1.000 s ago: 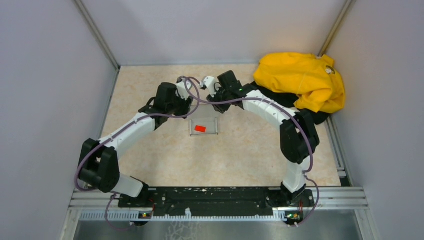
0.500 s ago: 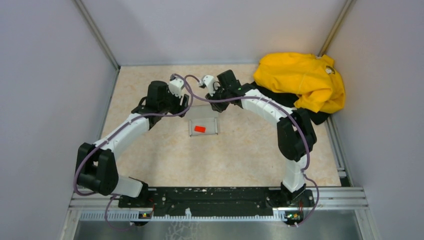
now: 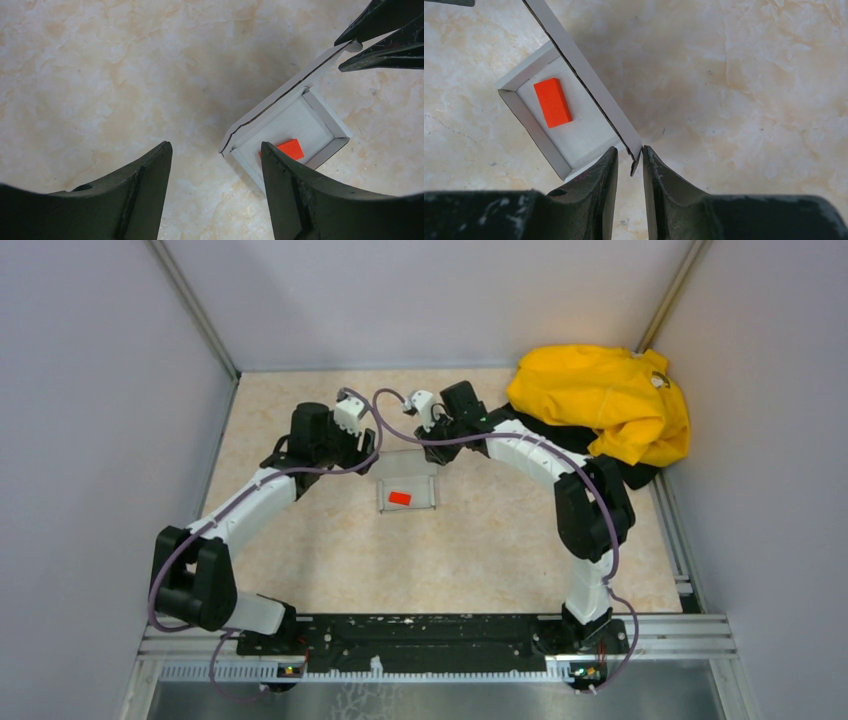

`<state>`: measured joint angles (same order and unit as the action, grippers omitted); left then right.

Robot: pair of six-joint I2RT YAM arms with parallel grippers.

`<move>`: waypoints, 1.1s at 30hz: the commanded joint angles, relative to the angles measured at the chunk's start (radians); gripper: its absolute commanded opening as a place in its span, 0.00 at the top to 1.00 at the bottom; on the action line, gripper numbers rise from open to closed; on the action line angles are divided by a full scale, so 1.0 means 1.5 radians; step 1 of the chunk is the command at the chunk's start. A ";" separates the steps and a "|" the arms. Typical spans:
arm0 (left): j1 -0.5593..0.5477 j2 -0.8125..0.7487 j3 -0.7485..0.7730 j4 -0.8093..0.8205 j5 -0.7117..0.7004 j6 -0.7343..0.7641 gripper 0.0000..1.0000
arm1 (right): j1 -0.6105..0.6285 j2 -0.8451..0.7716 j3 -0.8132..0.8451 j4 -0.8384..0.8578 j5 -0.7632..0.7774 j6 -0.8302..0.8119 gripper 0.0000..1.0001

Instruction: Fold the paper box

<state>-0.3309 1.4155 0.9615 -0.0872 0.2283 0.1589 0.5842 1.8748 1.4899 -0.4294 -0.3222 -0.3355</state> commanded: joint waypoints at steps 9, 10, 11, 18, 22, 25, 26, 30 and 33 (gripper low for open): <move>0.009 0.019 -0.001 -0.002 0.031 0.011 0.34 | -0.016 -0.015 0.000 0.042 -0.020 0.015 0.77; 0.009 0.020 -0.001 -0.004 0.032 0.012 0.35 | -0.017 -0.014 0.001 0.040 -0.019 0.016 0.77; 0.009 0.022 -0.001 -0.004 0.032 0.013 0.35 | -0.017 -0.014 0.002 0.040 -0.020 0.016 0.77; 0.009 0.030 -0.002 -0.003 0.028 0.014 0.34 | -0.018 -0.010 0.001 0.040 -0.018 0.018 0.78; 0.009 0.039 -0.004 0.001 0.028 0.015 0.34 | -0.018 -0.009 -0.001 0.039 -0.014 0.018 0.79; 0.009 0.047 -0.004 0.004 0.030 0.016 0.34 | -0.017 -0.009 -0.004 0.038 -0.011 0.019 0.79; 0.009 0.050 -0.003 0.003 0.031 0.016 0.35 | -0.018 -0.009 -0.005 0.039 -0.011 0.019 0.79; 0.010 0.059 0.000 0.003 0.036 0.019 0.40 | -0.018 -0.008 -0.006 0.037 -0.008 0.020 0.79; 0.010 0.063 0.002 0.000 0.036 0.018 0.42 | -0.018 -0.007 -0.008 0.036 -0.006 0.021 0.80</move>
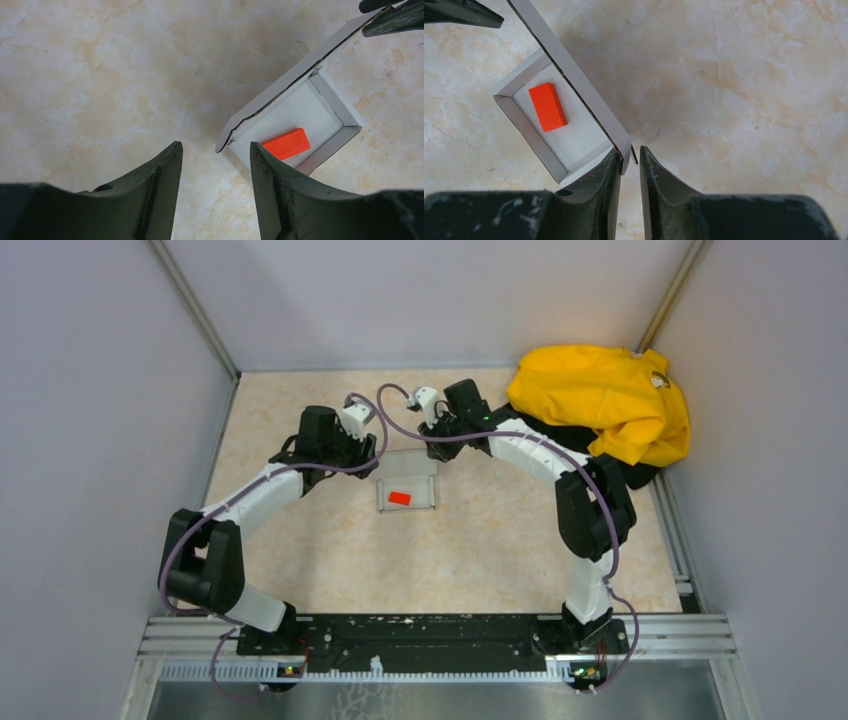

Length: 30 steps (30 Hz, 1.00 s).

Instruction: Fold the paper box

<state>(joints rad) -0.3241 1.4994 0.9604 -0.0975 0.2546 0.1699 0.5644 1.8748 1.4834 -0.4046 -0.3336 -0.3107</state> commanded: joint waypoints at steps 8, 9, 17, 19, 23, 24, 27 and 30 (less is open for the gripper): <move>0.007 0.015 0.011 0.007 0.022 0.007 0.49 | -0.004 -0.005 -0.004 0.016 0.006 0.006 0.80; 0.008 0.018 0.013 0.007 0.023 0.006 0.50 | -0.004 -0.004 -0.004 0.016 0.006 0.007 0.80; 0.012 0.031 0.023 0.009 0.031 0.000 0.55 | -0.004 0.001 0.001 0.014 0.011 0.008 0.81; 0.014 0.033 0.025 0.012 0.034 -0.004 0.56 | -0.004 0.003 0.002 0.013 0.011 0.009 0.81; 0.016 0.036 0.026 0.024 0.040 -0.011 0.57 | -0.004 0.008 0.005 0.012 0.011 0.010 0.82; 0.017 0.037 0.026 0.027 0.043 -0.013 0.58 | -0.004 0.010 0.006 0.011 0.011 0.010 0.82; 0.018 0.038 0.027 0.032 0.045 -0.015 0.58 | -0.004 0.012 0.008 0.010 0.011 0.011 0.83; 0.019 0.035 0.026 0.041 0.052 -0.018 0.58 | -0.004 0.016 0.011 0.009 0.010 0.011 0.83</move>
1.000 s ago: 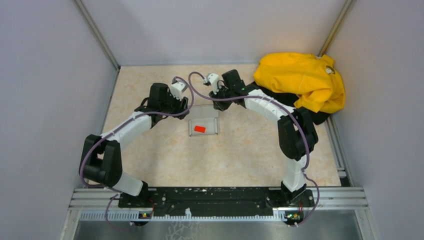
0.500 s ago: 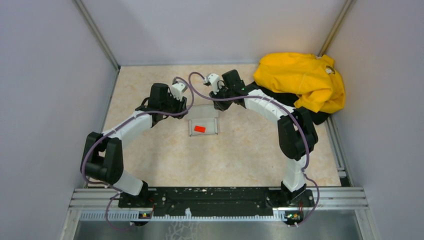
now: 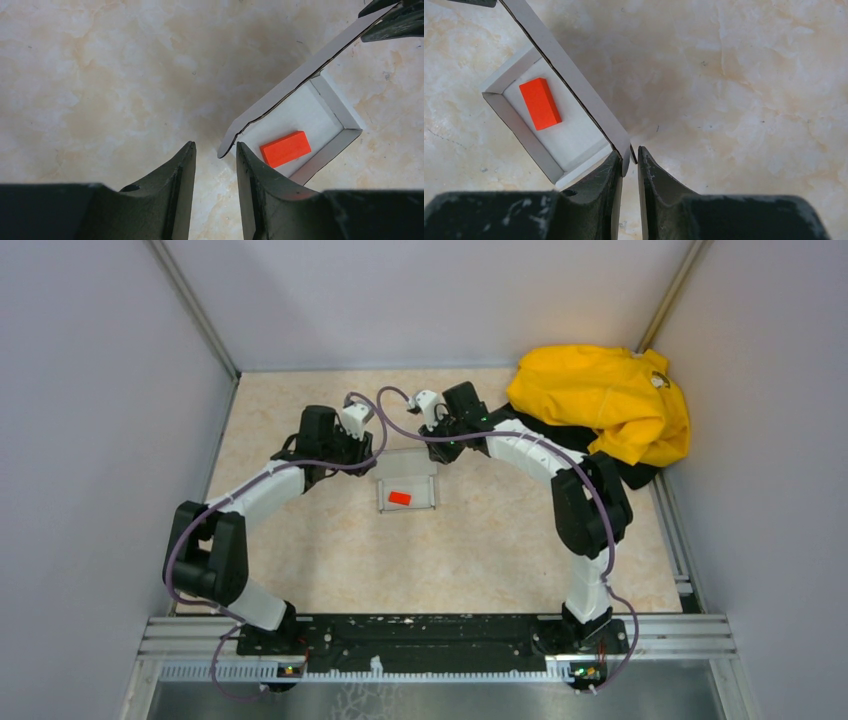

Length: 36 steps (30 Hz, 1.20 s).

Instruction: Fold the paper box

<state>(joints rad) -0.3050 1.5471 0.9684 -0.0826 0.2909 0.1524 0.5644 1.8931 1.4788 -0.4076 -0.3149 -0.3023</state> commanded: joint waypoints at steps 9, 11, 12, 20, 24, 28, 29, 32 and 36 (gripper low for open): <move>0.006 0.010 0.022 0.040 0.032 -0.007 0.57 | -0.004 0.008 0.023 0.007 -0.001 0.005 0.85; 0.006 0.014 0.023 0.040 0.032 -0.007 0.60 | -0.004 0.008 0.025 0.006 -0.001 0.005 0.85; 0.006 0.016 0.024 0.039 0.033 -0.007 0.63 | -0.004 0.009 0.026 0.006 -0.002 0.005 0.86; 0.006 0.025 0.034 0.032 0.039 -0.008 0.76 | -0.004 0.008 0.033 0.003 -0.005 0.006 0.87; 0.006 0.024 0.034 0.033 0.039 -0.008 0.80 | -0.004 0.009 0.038 0.003 -0.007 0.007 0.88; 0.006 0.026 0.035 0.031 0.041 -0.008 0.81 | -0.004 0.010 0.044 -0.001 -0.007 0.010 0.90; 0.006 0.027 0.035 0.032 0.041 -0.008 0.82 | -0.004 0.010 0.045 -0.001 -0.007 0.009 0.90; 0.006 0.030 0.037 0.030 0.042 -0.008 0.82 | -0.003 0.011 0.048 -0.001 -0.005 0.011 0.91; 0.006 0.033 0.041 0.026 0.039 -0.011 0.84 | 0.002 0.015 0.055 -0.004 0.003 0.012 0.91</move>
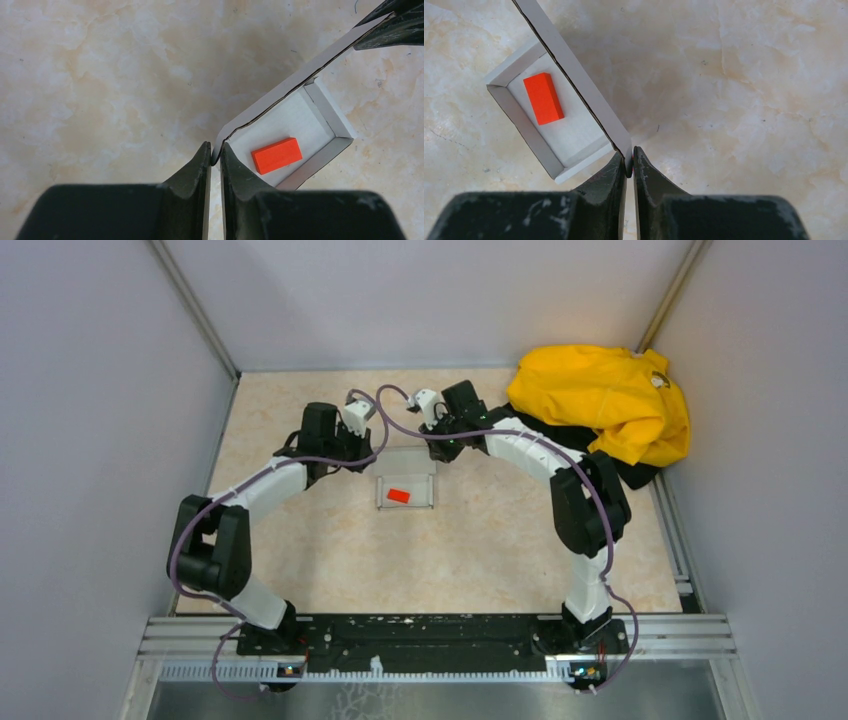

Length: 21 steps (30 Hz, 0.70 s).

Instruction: Fold the paper box

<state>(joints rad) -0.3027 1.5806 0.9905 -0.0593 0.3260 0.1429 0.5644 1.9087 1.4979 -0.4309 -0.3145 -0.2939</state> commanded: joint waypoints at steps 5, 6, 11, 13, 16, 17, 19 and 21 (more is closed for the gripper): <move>0.004 0.012 0.035 0.004 0.014 -0.018 0.86 | 0.014 0.016 0.063 0.003 0.025 0.020 0.94; 0.004 0.012 0.035 0.005 0.010 -0.023 0.86 | 0.018 0.019 0.067 0.000 0.031 0.023 0.94; -0.006 0.017 0.036 0.006 -0.026 -0.046 0.86 | 0.034 0.032 0.078 -0.001 0.058 0.042 0.99; -0.012 0.018 0.036 0.005 -0.044 -0.056 0.86 | 0.040 0.034 0.076 0.003 0.072 0.053 1.00; -0.021 0.019 0.038 0.007 -0.064 -0.075 0.86 | 0.043 0.035 0.075 0.008 0.091 0.074 1.00; -0.025 0.020 0.039 0.009 -0.069 -0.083 0.86 | 0.044 0.036 0.074 0.010 0.097 0.082 1.00; -0.038 0.023 0.045 0.010 -0.084 -0.093 0.86 | 0.048 0.035 0.072 0.017 0.112 0.097 1.00; -0.057 0.032 0.055 0.008 -0.108 -0.094 0.86 | 0.054 0.035 0.074 0.021 0.132 0.107 1.00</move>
<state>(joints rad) -0.3378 1.6012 1.0206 -0.0616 0.2131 0.0399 0.6147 1.9579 1.5669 -0.4408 -0.1757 -0.1890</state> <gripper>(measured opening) 0.141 0.008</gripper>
